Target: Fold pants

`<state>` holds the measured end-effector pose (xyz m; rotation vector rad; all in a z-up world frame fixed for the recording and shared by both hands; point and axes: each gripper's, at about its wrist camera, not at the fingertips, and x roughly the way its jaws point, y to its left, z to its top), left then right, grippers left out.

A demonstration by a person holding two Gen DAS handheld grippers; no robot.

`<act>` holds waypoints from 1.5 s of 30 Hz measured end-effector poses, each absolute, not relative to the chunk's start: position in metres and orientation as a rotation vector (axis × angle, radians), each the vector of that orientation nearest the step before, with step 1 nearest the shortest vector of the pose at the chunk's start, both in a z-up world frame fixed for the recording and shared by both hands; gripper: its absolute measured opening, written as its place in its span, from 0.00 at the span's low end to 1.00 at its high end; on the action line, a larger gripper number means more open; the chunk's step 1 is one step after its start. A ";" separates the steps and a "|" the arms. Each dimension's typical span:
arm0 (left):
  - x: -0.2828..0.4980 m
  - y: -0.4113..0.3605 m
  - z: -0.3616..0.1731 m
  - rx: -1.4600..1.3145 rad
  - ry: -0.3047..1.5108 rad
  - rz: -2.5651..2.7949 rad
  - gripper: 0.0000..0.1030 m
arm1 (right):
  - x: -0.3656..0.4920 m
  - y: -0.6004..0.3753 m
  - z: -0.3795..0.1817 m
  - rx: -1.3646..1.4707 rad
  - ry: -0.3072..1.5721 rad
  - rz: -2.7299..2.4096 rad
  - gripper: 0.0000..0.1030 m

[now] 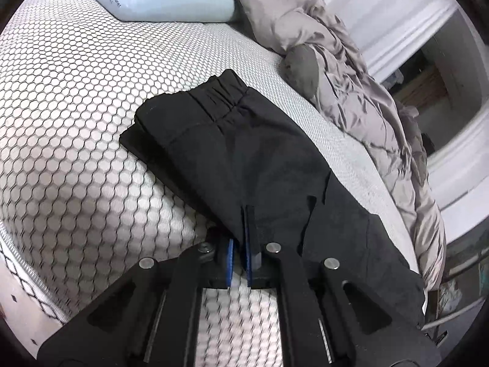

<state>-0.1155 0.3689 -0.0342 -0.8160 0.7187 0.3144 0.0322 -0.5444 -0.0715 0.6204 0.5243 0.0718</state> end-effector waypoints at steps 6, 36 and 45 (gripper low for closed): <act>-0.116 0.354 -0.026 -0.693 0.773 0.360 0.09 | 0.002 -0.561 -0.092 0.574 0.640 0.062 0.28; -0.067 0.243 -0.008 -0.403 0.861 0.240 0.99 | 0.194 -0.459 0.000 -0.117 0.641 -0.011 0.32; -0.088 0.239 0.003 -0.385 0.825 0.239 0.99 | 0.151 -0.479 0.003 0.092 0.613 -0.033 0.88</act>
